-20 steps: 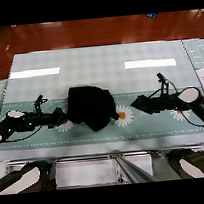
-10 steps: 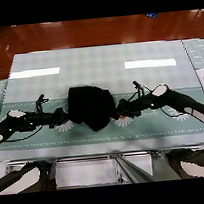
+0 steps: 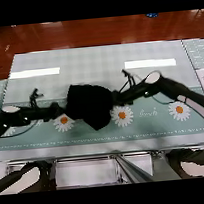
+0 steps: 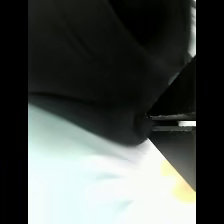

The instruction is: Fold the shirts.

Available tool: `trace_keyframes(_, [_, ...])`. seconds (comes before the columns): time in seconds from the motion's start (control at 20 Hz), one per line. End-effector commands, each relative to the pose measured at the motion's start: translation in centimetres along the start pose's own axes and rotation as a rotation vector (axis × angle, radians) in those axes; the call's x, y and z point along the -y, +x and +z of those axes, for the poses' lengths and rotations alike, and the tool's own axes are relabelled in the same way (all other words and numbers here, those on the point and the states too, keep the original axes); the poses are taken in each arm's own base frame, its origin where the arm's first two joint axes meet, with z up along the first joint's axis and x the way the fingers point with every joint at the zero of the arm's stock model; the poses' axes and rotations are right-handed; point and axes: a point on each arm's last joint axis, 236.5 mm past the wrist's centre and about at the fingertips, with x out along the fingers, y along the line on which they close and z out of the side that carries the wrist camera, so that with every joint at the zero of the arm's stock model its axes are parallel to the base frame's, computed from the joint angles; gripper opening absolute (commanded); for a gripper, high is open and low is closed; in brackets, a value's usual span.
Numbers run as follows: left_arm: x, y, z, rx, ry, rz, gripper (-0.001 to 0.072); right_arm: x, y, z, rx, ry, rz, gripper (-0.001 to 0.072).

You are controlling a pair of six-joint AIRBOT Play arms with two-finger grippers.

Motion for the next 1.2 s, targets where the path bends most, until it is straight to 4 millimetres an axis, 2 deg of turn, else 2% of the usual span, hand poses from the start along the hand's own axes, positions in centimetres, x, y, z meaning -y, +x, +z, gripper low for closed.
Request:
trace_keyframes(0.0, [7.2, -7.7, 7.0, 0.181, 0.105, -0.127, 0.0026, -4.9, -10.6, 6.4, 0.205, -0.169, -0.034, 0.0024])
trace_keyframes(0.1, [12.6, -16.4, 12.7, 0.427, 0.205, -0.155, 0.0025, -9.4, -20.7, 10.1, 0.456, -0.27, -0.064, 0.0024])
trace_keyframes(0.15, [15.6, -20.5, 14.3, 0.527, 0.264, -0.17, 0.0026, -12.1, -25.7, 10.7, 0.567, -0.333, -0.073, 0.0023])
trace_keyframes(0.25, [22.1, -28.1, 15.2, 0.699, 0.409, -0.187, 0.0025, -17.1, -33.1, 9.3, 0.711, -0.463, -0.094, 0.0023])
trace_keyframes(0.35, [28.3, -34.2, 14.0, 0.854, 0.572, -0.189, 0.0026, -21.1, -38.1, 6.1, 0.811, -0.583, -0.138, 0.0023])
trace_keyframes(0.45, [33.5, -38.8, 11.1, 0.977, 0.713, -0.187, 0.0026, -23.2, -40.9, 2.6, 0.882, -0.663, -0.198, 0.0024])
trace_keyframes(0.5, [35.6, -40.6, 9.1, 1.026, 0.779, -0.185, 0.0026, -23.7, -41.9, 0.5, 0.91, -0.691, -0.234, 0.0024])
trace_keyframes(0.6, [38.0, -43.1, 5.8, 1.113, 0.884, -0.116, 0.0026, -24.0, -43.7, -3.2, 0.963, -0.728, -0.315, 0.0024])
trace_keyframes(0.65, [38.3, -44.3, 4.2, 1.163, 0.929, -0.04, 0.0026, -24.3, -44.7, -5.0, 1.004, -0.742, -0.347, 0.0024])
trace_keyframes(0.75, [37.5, -46.2, 1.7, 1.246, 0.962, 0.132, 0.0025, -24.7, -47.0, -8.2, 1.103, -0.753, -0.41, 0.0024])
trace_keyframes(0.85, [35.0, -47.3, -0.2, 1.265, 0.925, 0.303, 0.0026, -24.2, -49.0, -11.0, 1.18, -0.737, -0.481, 0.0024])
trace_keyframes(0.95, [32.2, -47.6, -1.4, 1.231, 0.886, 0.433, 0.0026, -22.3, -50.1, -13.1, 1.208, -0.66, -0.557, 0.0024])
trace_keyframes(1.05, [29.6, -47.2, -1.8, 1.187, 0.85, 0.502, 0.0026, -19.5, -50.1, -13.9, 1.174, -0.565, -0.63, 0.0024])
trace_keyframes(1.15, [25.8, -44.6, -1.0, 1.068, 0.768, 0.544, 0.0026, -16.1, -49.1, -13.6, 1.098, -0.468, -0.693, 0.0024])
